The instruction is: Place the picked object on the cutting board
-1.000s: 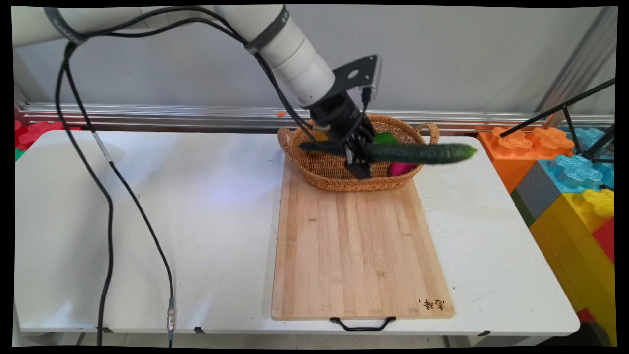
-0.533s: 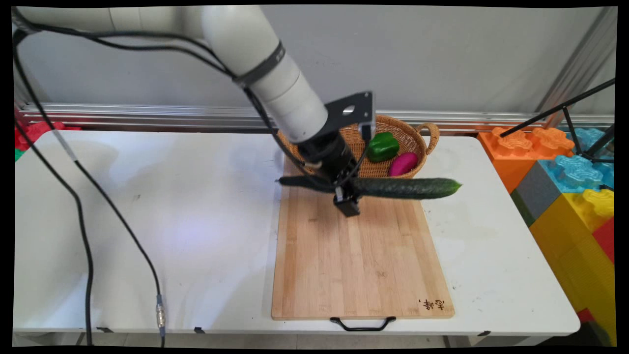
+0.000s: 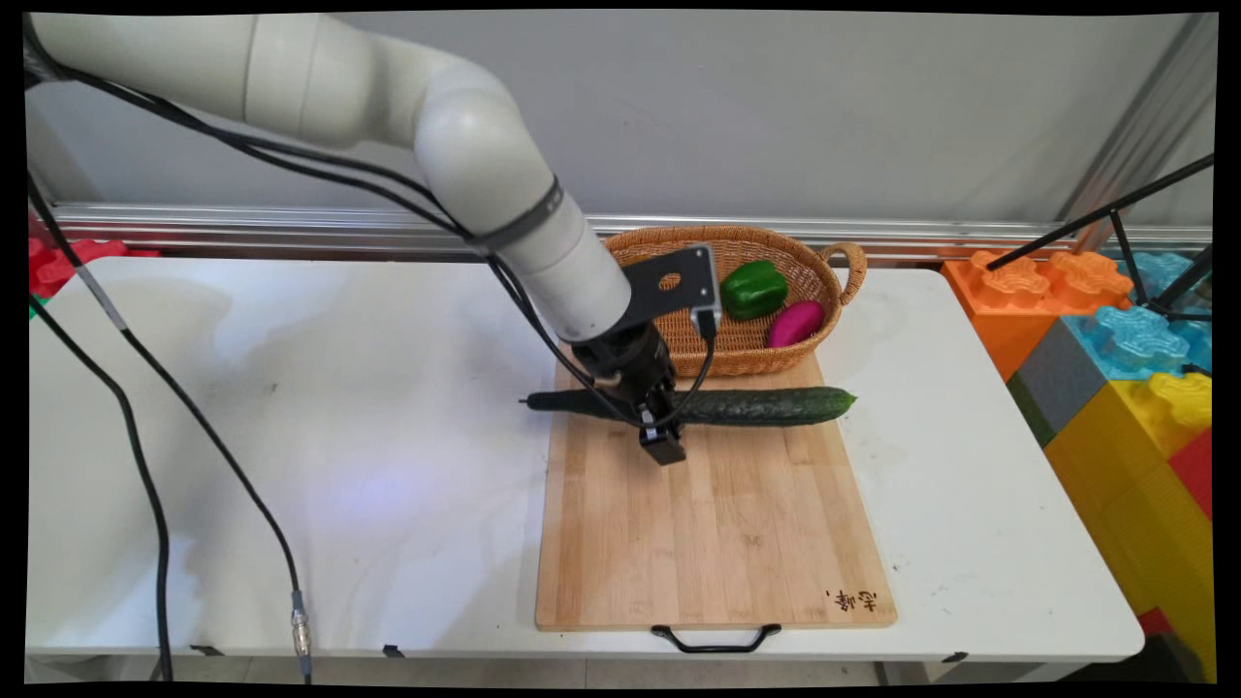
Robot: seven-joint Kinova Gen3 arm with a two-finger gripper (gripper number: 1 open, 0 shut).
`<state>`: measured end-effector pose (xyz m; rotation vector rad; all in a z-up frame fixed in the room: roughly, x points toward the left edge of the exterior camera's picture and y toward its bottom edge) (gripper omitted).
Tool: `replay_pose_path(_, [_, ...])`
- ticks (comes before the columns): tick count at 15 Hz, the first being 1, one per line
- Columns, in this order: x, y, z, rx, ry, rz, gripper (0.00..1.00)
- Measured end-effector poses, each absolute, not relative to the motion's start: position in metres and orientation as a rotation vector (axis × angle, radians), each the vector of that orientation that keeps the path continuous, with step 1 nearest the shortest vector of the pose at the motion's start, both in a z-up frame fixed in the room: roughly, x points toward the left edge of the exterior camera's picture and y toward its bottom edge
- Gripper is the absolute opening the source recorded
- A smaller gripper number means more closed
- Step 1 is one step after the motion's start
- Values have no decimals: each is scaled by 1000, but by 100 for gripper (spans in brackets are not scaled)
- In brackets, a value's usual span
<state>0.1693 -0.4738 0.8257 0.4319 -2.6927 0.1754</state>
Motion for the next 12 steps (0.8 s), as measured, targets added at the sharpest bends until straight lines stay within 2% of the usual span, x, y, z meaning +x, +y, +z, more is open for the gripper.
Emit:
replay_pose_path(9, [164, -468, 786, 435, -2718, 162, 0])
replay_pose_path(10, [163, -468, 784, 427, -2720, 162, 100])
replay_pose_path(12, [162, -467, 780, 420, -2723, 159, 100])
